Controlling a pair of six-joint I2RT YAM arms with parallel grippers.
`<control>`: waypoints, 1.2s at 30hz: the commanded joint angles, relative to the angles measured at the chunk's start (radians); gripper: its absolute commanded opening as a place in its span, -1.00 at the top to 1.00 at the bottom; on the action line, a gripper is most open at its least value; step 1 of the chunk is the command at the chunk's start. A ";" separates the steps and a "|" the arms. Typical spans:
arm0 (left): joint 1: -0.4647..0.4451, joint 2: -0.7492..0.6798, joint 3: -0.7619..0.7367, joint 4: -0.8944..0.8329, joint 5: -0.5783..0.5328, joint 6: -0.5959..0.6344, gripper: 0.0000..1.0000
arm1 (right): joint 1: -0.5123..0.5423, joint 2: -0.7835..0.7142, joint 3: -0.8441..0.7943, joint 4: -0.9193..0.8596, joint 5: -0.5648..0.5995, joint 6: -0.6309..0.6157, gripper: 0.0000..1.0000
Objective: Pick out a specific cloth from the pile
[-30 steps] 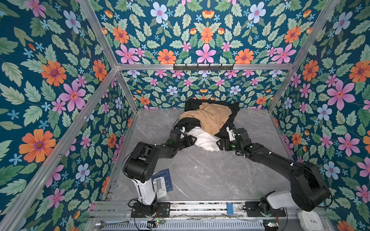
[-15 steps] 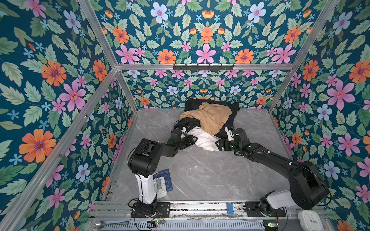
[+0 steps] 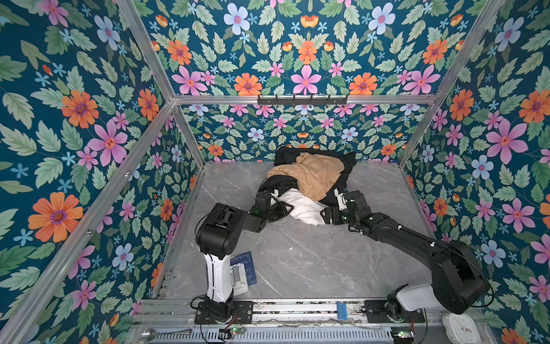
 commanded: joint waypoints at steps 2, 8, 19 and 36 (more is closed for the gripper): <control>0.001 -0.002 0.001 0.023 0.021 -0.007 0.32 | 0.003 0.000 0.014 -0.004 0.010 -0.013 -0.99; 0.003 -0.021 -0.002 0.007 0.022 -0.004 0.52 | 0.007 0.006 0.017 -0.002 0.005 -0.012 -0.99; 0.003 -0.076 -0.008 -0.022 0.022 0.010 0.87 | 0.013 -0.006 -0.003 0.008 0.025 -0.003 -0.99; -0.008 -0.210 0.013 -0.081 0.005 0.006 1.00 | 0.015 -0.040 -0.011 0.012 0.039 -0.002 -0.99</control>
